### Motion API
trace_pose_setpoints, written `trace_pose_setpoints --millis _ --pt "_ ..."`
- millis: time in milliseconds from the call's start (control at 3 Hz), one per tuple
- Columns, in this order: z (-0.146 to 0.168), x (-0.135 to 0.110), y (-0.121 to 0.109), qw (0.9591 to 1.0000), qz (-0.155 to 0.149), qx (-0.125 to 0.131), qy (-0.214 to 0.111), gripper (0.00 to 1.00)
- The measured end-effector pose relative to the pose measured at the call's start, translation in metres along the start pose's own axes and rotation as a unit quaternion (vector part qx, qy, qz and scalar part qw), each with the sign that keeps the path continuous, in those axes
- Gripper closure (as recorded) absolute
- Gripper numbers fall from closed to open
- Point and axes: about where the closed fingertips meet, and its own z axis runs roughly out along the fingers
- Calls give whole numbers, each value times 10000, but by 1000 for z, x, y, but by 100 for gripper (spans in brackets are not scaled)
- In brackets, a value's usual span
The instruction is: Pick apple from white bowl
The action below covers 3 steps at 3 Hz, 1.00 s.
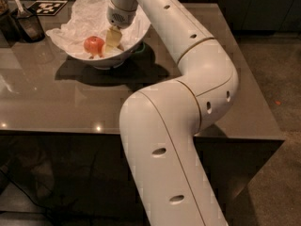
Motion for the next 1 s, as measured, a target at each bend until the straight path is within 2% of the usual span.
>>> trace_pose_setpoints --millis 1000 --pt "5 9 -3 10000 62 -51 14 15"
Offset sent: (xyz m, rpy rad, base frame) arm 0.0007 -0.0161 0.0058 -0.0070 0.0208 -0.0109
